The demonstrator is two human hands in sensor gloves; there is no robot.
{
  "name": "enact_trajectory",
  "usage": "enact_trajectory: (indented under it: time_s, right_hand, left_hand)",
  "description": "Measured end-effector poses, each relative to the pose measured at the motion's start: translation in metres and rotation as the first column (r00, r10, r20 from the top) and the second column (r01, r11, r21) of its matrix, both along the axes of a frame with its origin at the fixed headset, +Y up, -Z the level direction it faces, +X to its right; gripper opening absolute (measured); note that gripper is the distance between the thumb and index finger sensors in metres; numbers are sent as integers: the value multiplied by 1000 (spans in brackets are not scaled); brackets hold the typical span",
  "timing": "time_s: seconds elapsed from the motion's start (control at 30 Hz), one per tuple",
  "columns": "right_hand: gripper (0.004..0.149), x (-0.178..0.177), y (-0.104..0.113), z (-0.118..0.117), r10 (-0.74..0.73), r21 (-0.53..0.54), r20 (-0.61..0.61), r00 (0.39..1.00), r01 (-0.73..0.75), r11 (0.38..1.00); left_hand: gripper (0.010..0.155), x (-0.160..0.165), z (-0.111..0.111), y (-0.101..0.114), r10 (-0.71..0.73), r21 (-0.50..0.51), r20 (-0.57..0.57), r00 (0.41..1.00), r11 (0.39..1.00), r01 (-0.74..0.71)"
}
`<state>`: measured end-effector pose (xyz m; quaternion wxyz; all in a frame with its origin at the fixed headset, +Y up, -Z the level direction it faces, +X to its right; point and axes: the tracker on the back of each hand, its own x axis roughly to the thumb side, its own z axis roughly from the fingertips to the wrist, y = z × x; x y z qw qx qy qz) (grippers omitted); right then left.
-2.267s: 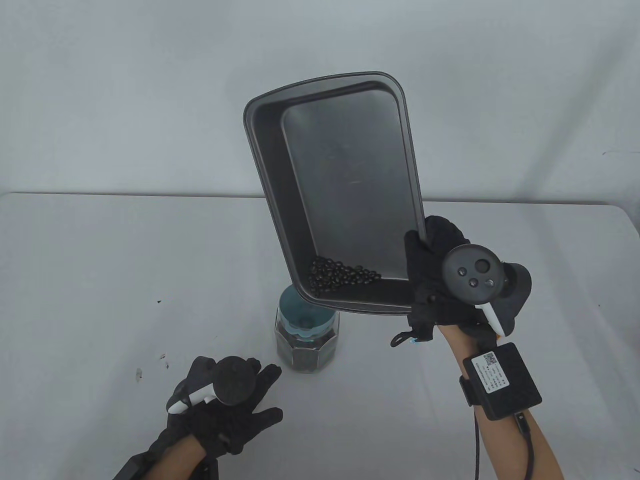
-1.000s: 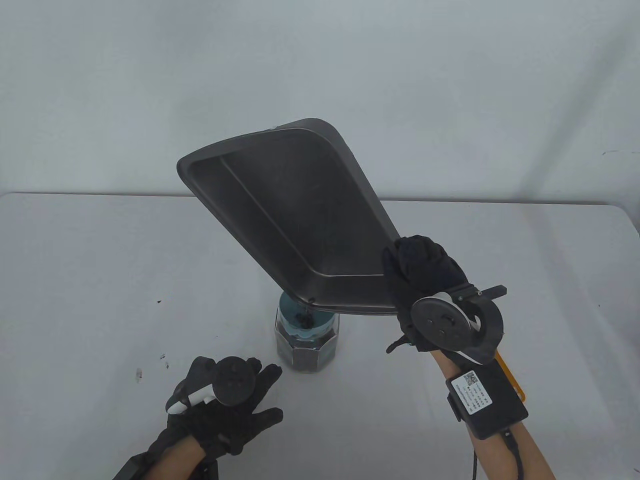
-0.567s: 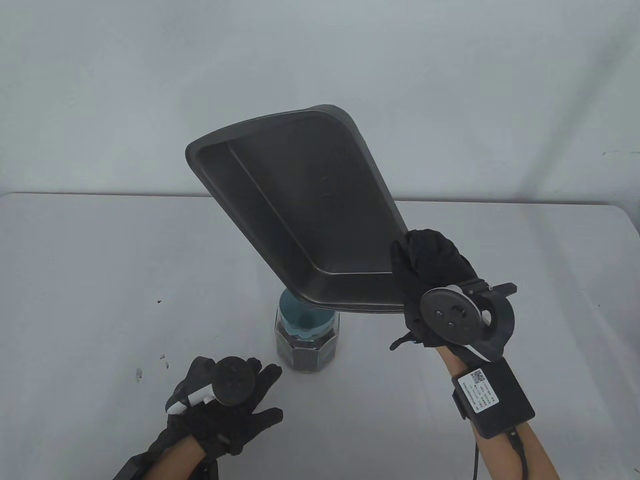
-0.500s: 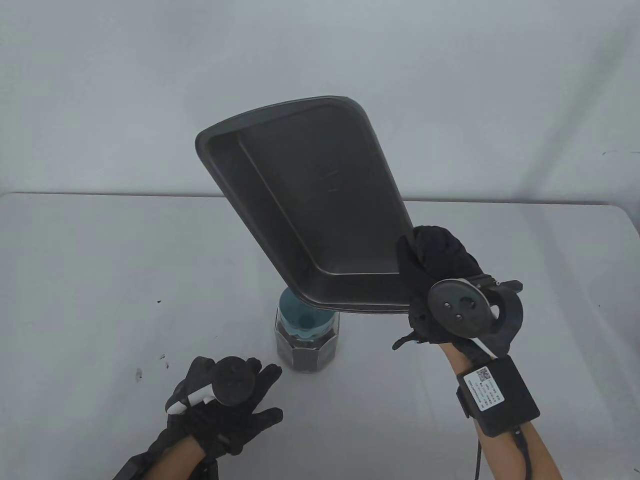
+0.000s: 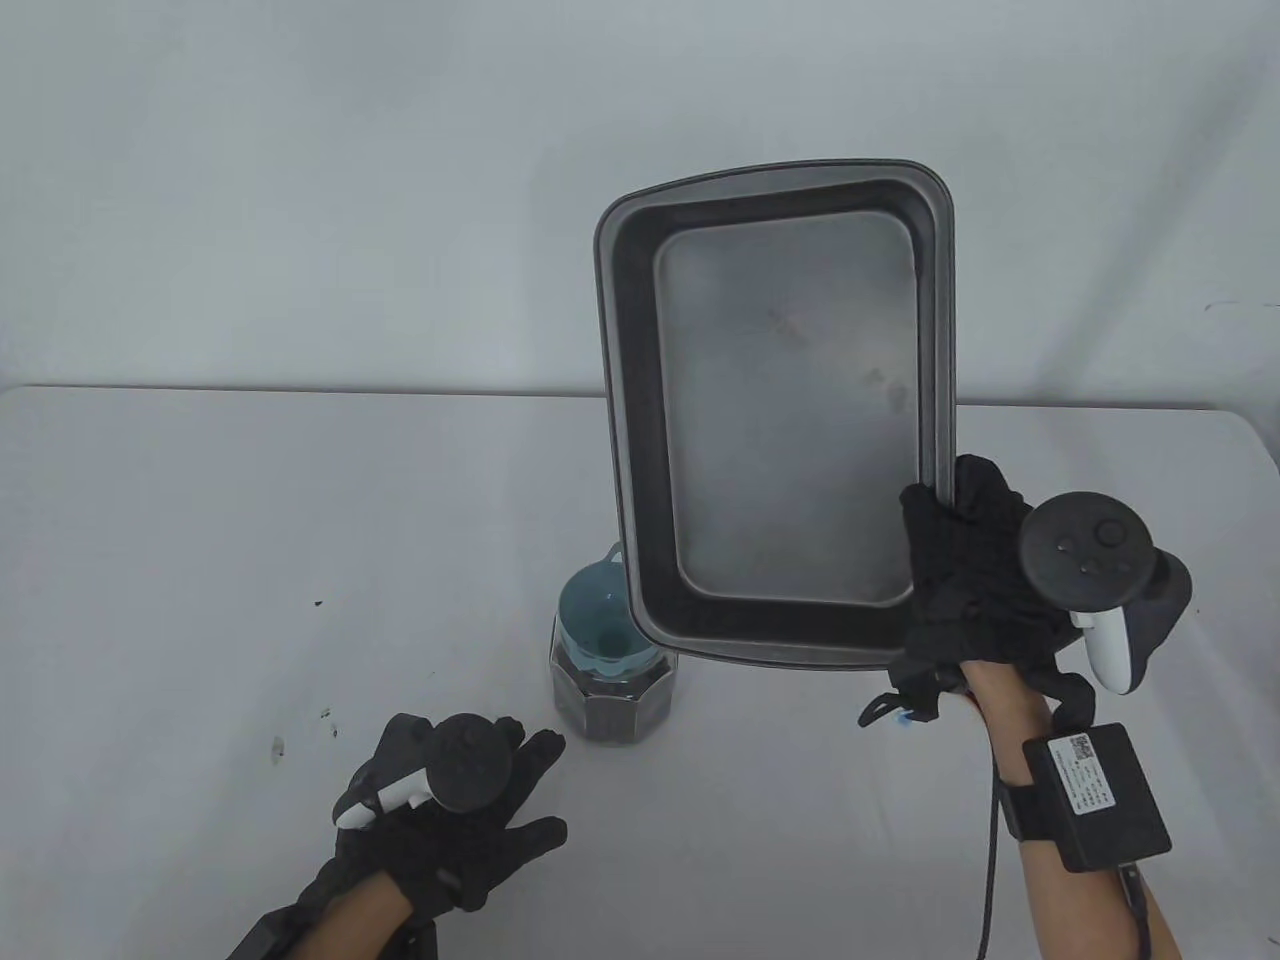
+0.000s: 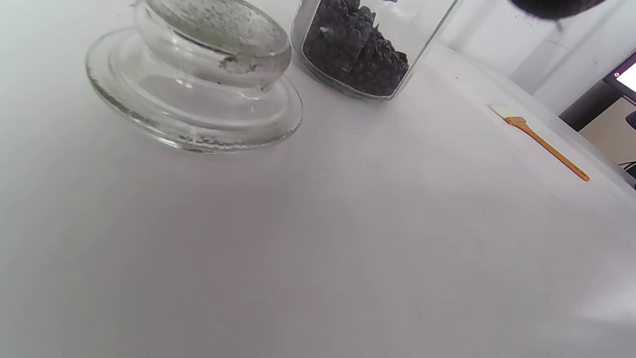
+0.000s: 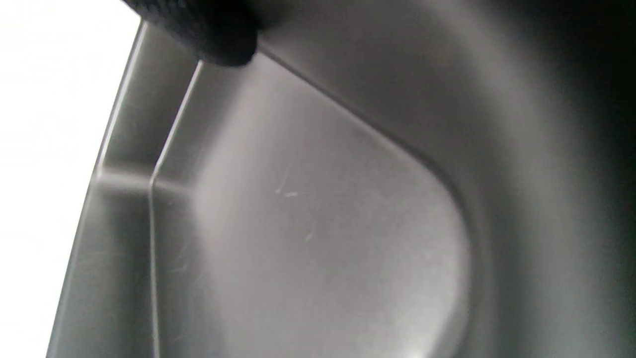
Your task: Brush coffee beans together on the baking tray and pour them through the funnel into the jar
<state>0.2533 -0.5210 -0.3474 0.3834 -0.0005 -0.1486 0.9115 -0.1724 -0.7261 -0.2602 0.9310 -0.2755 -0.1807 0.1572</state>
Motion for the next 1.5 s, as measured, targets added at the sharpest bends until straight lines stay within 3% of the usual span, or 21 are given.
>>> enact_trajectory:
  time_s: [0.13, 0.37, 0.63, 1.13, 1.5]
  right_hand:
    - [23, 25, -16, -5, -80, -145, -13, 997, 78, 986]
    - [26, 62, -42, -2, -148, -258, 39, 988, 152, 954]
    - [27, 91, -89, 7, -250, -396, 83, 965, 262, 880]
    - [30, 78, -171, 11, -162, -608, 91, 983, 184, 773]
    - [31, 63, -199, 4, -148, -671, 56, 987, 147, 727]
  left_hand:
    - [86, 0, 0, 0, -6, 3, -1, 1000, 1000, 6]
    - [86, 0, 0, 0, -8, -4, -1, 1000, 1000, 8]
    - [86, 1, 0, -1, -10, -10, 3, 1000, 1000, 11]
    - [86, 2, 0, 0, -14, -7, 6, 1000, 1000, 14]
    - [86, 1, 0, 0, -13, -13, 1, 1000, 1000, 13]
